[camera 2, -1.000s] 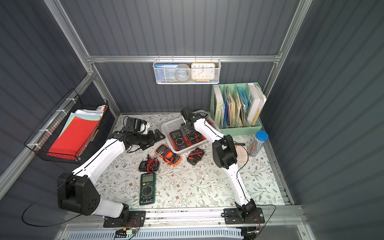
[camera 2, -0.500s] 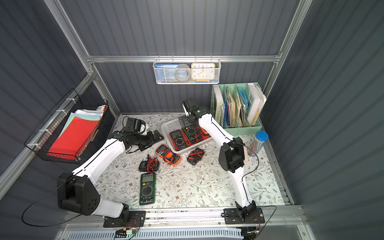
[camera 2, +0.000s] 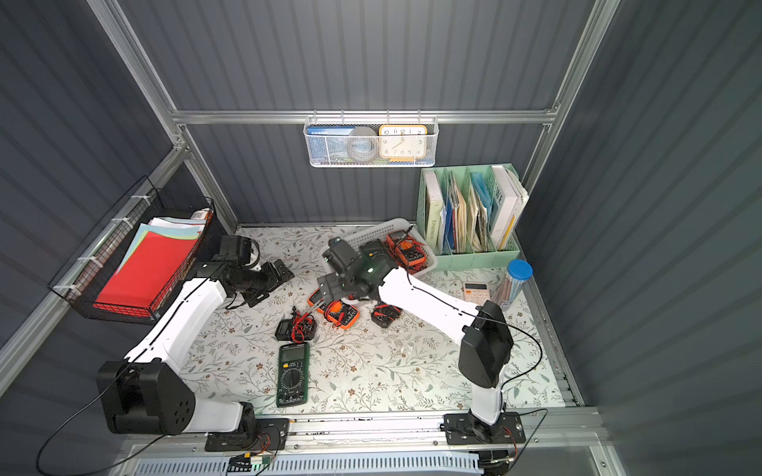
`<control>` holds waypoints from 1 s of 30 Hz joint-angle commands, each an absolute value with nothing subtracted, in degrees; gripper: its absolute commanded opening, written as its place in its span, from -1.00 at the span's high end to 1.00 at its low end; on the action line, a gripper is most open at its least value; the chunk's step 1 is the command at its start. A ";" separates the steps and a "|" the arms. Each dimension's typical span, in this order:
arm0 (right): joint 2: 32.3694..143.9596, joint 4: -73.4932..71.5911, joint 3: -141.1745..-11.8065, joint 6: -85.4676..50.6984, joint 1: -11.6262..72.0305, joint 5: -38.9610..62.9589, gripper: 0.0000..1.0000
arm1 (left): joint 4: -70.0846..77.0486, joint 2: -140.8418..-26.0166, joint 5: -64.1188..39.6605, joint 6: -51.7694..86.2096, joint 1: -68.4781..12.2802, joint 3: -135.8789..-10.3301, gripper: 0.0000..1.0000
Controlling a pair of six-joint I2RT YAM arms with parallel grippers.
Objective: Put the multimeter into the basket
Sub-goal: Place the multimeter in the basket, then pick up the multimeter from the center of the board.
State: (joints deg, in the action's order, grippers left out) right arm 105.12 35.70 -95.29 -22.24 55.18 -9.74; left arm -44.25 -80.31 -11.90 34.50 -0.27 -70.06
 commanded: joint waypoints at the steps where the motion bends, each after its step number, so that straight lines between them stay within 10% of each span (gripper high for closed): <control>1: 104.84 32.77 -92.01 -34.20 60.56 -14.11 -0.98 | -48.71 -77.90 -9.89 32.87 0.52 -70.31 -0.99; 30: 139.86 51.03 -124.29 -56.91 74.64 -11.89 -0.98 | -47.74 -77.63 -21.35 28.52 20.19 -71.19 -0.99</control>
